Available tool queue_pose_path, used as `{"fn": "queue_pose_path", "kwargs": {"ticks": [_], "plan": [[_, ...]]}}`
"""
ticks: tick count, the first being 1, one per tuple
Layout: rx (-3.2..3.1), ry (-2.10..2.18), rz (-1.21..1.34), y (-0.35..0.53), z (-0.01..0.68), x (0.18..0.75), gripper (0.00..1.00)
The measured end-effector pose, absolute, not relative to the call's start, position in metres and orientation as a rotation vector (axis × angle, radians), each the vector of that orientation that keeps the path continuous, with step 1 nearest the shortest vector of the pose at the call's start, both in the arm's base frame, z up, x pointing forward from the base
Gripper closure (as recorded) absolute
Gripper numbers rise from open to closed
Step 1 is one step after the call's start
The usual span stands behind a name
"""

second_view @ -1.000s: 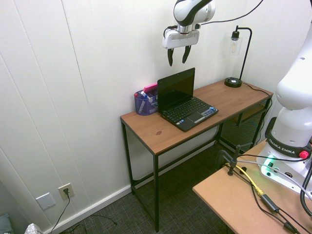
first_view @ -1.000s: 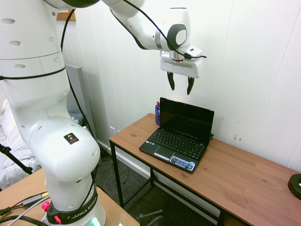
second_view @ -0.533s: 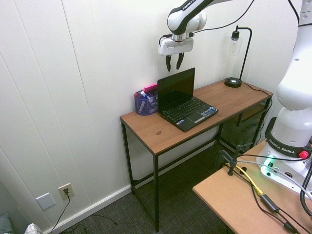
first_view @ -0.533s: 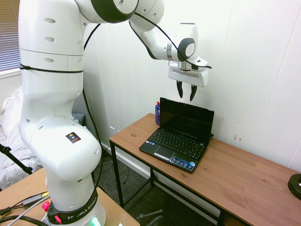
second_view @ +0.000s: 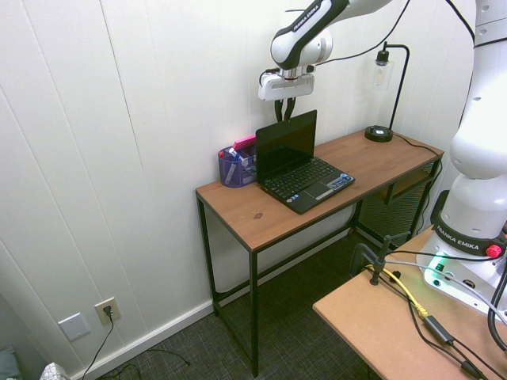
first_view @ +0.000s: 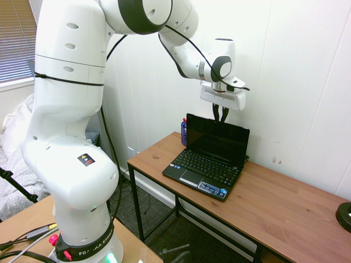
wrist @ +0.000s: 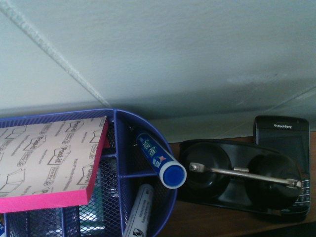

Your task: Close the laptop lid

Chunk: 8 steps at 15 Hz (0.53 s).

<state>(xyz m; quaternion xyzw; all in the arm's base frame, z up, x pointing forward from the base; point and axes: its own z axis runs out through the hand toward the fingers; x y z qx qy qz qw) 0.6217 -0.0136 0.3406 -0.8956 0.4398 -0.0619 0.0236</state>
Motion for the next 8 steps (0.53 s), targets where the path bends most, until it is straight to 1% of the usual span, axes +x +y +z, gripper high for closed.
{"fn": "queue_pose_path", "kwargs": {"ticks": [3,8], "plan": [[-2.768,1.368,-0.175,-0.013,0.337,0.620,1.00],[-2.760,1.389,-0.123,-0.012,0.311,0.603,1.00]]}}
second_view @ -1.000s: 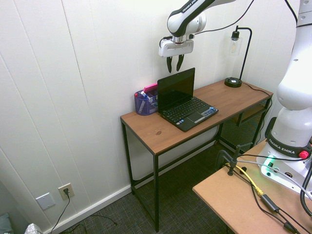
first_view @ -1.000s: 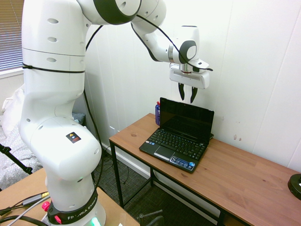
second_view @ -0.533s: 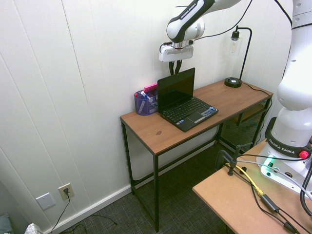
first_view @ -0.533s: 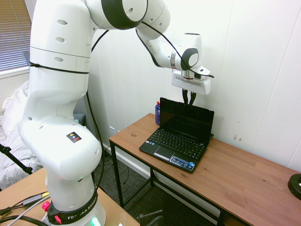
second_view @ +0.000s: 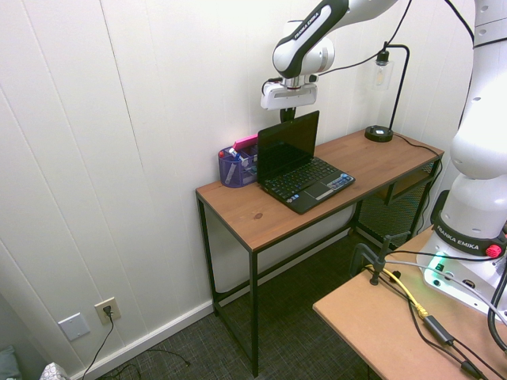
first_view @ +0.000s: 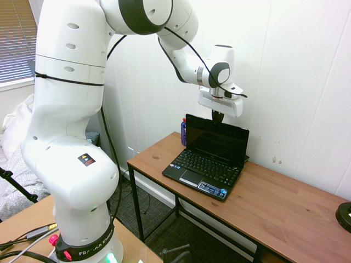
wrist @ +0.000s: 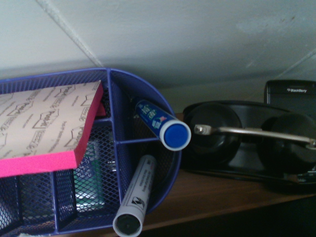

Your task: Close the laptop lid

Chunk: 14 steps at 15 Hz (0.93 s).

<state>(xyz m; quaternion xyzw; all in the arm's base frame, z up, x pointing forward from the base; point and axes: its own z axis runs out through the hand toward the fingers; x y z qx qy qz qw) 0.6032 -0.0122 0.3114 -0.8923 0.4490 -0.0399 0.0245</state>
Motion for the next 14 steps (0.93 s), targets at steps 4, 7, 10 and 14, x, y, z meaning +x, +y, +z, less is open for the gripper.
{"fn": "queue_pose_path", "kwargs": {"ticks": [4,7,10,14], "plan": [[-2.738,1.406,-0.123,-0.013,0.293,0.581,1.00],[-2.726,1.430,-0.109,-0.017,0.285,0.555,1.00],[-2.722,1.449,-0.085,-0.019,0.274,0.538,1.00],[-2.711,1.469,-0.056,-0.019,0.266,0.522,1.00]]}}
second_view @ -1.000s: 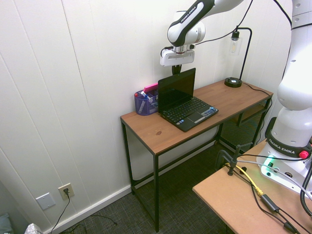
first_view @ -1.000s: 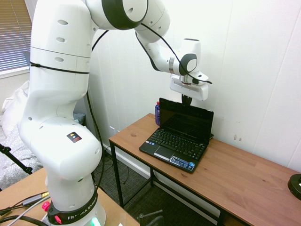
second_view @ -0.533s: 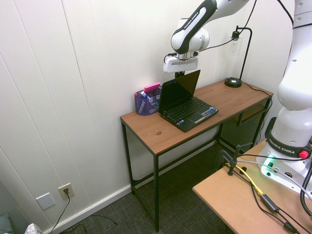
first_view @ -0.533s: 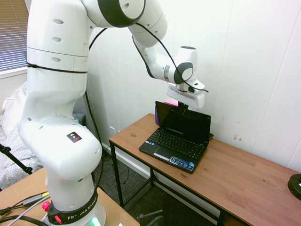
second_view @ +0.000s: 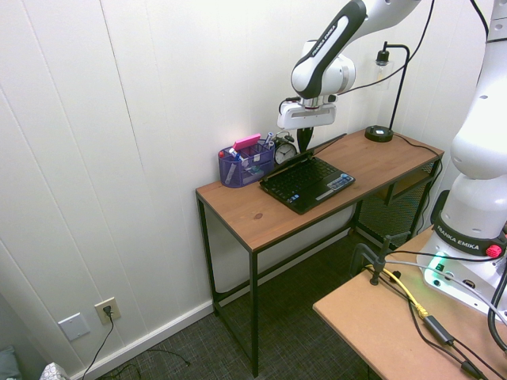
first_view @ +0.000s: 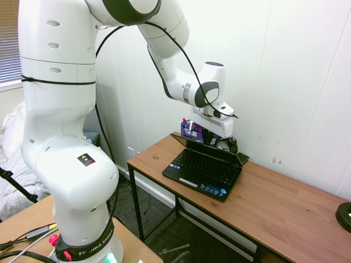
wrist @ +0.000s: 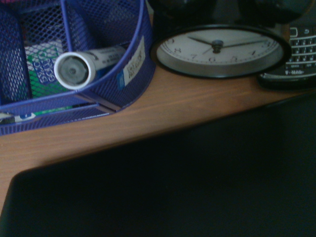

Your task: Close the laptop lid

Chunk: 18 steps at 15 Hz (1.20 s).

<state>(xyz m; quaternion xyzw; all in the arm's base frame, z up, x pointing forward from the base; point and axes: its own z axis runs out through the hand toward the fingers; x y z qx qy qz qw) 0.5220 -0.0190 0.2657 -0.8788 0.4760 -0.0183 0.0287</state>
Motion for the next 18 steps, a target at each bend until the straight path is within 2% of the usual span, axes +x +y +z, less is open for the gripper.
{"fn": "queue_pose_path", "kwargs": {"ticks": [18], "plan": [[-2.651,1.563,0.116,-0.047,0.201,0.467,1.00]]}}
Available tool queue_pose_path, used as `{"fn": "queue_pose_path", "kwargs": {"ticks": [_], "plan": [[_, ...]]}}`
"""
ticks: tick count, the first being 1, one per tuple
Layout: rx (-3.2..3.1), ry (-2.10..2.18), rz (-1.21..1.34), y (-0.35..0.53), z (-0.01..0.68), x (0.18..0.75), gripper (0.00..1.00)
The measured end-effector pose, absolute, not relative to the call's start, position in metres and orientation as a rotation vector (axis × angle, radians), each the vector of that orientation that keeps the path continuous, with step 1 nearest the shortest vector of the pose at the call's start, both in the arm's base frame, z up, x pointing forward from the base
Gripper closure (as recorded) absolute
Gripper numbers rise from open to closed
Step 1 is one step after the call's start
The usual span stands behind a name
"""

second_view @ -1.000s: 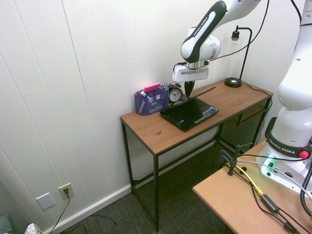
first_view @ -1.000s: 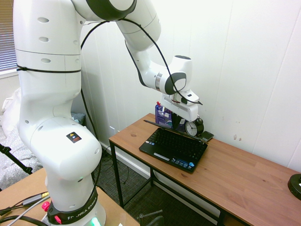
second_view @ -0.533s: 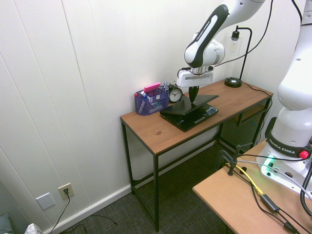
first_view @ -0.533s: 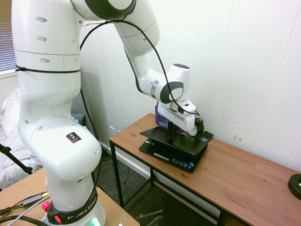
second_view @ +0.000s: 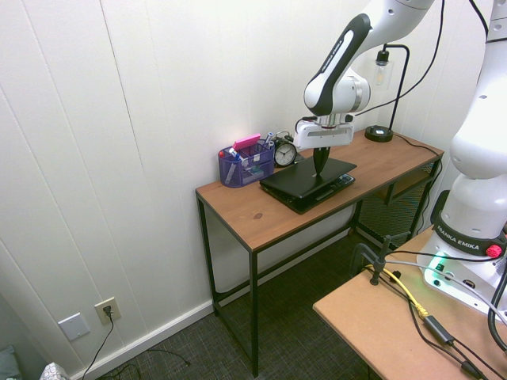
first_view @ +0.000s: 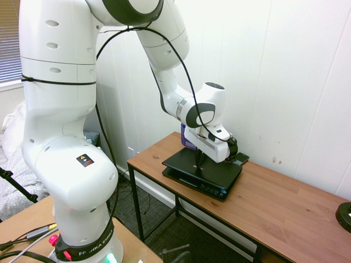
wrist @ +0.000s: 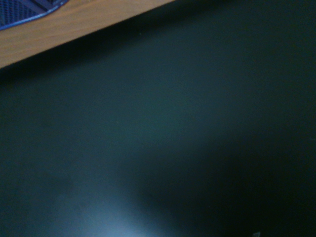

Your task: Close the laptop lid

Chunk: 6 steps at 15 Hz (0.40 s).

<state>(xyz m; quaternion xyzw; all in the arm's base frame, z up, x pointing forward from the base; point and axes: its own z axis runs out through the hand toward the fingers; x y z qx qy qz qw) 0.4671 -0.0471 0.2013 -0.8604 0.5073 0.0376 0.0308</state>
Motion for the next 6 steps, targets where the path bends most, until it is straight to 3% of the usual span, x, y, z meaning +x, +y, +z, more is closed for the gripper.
{"fn": "queue_pose_path", "kwargs": {"ticks": [6], "plan": [[-2.630,1.562,0.128,-0.0513,0.1909,0.4651,1.00]]}}
